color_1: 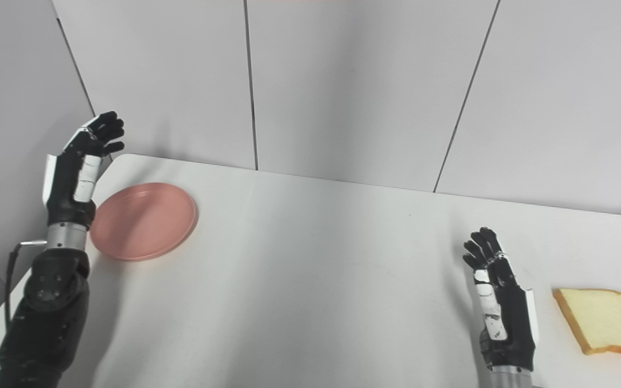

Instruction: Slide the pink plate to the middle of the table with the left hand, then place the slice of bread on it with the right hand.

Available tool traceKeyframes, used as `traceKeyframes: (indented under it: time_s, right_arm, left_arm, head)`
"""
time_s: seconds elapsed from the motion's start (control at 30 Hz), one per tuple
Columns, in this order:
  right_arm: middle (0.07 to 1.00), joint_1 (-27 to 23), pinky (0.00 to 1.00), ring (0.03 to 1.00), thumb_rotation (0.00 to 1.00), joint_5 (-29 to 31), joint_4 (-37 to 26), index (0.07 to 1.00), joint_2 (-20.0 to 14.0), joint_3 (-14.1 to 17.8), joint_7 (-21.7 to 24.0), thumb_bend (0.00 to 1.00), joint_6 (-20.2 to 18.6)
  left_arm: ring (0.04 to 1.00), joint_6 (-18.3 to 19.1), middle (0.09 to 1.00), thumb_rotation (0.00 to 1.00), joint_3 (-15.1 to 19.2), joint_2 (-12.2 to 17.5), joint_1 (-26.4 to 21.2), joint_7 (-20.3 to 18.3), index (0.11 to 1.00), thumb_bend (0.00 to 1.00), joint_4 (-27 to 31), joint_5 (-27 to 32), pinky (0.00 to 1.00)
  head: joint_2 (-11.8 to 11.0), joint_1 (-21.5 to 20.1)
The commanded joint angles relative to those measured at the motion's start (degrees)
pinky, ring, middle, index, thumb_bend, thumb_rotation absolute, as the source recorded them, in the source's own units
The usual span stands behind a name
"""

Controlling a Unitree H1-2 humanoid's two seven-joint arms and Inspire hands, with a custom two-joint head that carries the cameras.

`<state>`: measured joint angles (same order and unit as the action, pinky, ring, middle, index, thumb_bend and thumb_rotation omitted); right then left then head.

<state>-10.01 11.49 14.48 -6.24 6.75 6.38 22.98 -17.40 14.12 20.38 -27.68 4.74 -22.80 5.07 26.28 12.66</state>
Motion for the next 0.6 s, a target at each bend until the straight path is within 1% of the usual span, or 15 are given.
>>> traceKeyframes:
  time_s: [0.0, 0.07, 0.17, 0.3, 0.33, 0.4, 0.43, 0.57]
  right_arm:
    - [0.879, 4.9, 0.89, 0.868, 0.76, 0.2, 3.5, 0.882, 2.1, -0.7, 0.2, 0.55, -0.1]
    - [0.875, 4.9, 0.89, 0.866, 0.76, 0.2, 3.3, 0.879, 2.1, -0.7, 0.1, 0.55, -0.4]
    - [0.873, 5.0, 0.88, 0.864, 0.75, 0.1, 3.1, 0.878, 1.9, -0.7, 0.0, 0.54, -0.5]
    - [0.874, 5.2, 0.88, 0.861, 0.74, 0.1, 2.3, 0.881, 1.9, -0.6, -0.1, 0.52, -1.2]
    - [0.874, 5.2, 0.88, 0.861, 0.74, 0.1, 2.2, 0.881, 1.9, -0.6, -0.1, 0.52, -1.2]
    - [0.873, 5.3, 0.88, 0.861, 0.73, 0.0, 2.0, 0.879, 1.9, -0.7, -0.1, 0.51, -1.3]
    - [0.872, 5.3, 0.88, 0.861, 0.73, 0.0, 1.9, 0.878, 1.8, -0.7, -0.1, 0.51, -1.4]
    - [0.869, 5.5, 0.88, 0.861, 0.73, 0.2, 1.3, 0.882, 1.8, -0.6, -0.1, 0.51, -2.0]
  left_arm:
    - [0.804, -1.6, 0.783, 0.85, 1.5, 3.3, -2.9, -0.6, 0.746, 1.0, -1.0, 1.2, 0.76]
    - [0.798, -2.2, 0.774, 0.84, 2.4, 4.0, -3.0, -0.6, 0.767, 0.99, -3.0, 1.8, 0.75]
    - [0.803, -2.9, 0.776, 0.83, 3.6, 4.4, -3.0, -0.6, 0.776, 0.97, -5.6, 2.7, 0.76]
    - [0.812, -5.3, 0.775, 0.82, 3.7, 5.5, -3.6, -0.9, 0.792, 0.98, -10.4, 2.2, 0.77]
    - [0.813, -5.4, 0.775, 0.82, 3.7, 5.7, -3.8, -1.1, 0.793, 0.98, -11.5, 2.6, 0.77]
    - [0.831, -5.1, 0.791, 0.8, 3.8, 6.0, -4.2, -1.5, 0.805, 0.92, -13.1, 3.1, 0.79]
    - [0.834, -5.0, 0.794, 0.8, 4.0, 6.1, -4.7, -1.8, 0.807, 0.91, -14.6, 3.7, 0.79]
    - [0.832, -5.1, 0.79, 0.77, 5.0, 6.2, -6.4, -2.6, 0.811, 0.89, -19.2, 5.9, 0.77]
  head:
    - [0.2, 0.0]
    - [0.4, -0.1]
    - [0.5, -0.1]
    - [0.8, 0.0]
    - [0.9, -0.1]
    - [1.0, -0.1]
    - [1.1, -0.2]
    - [1.4, -0.3]
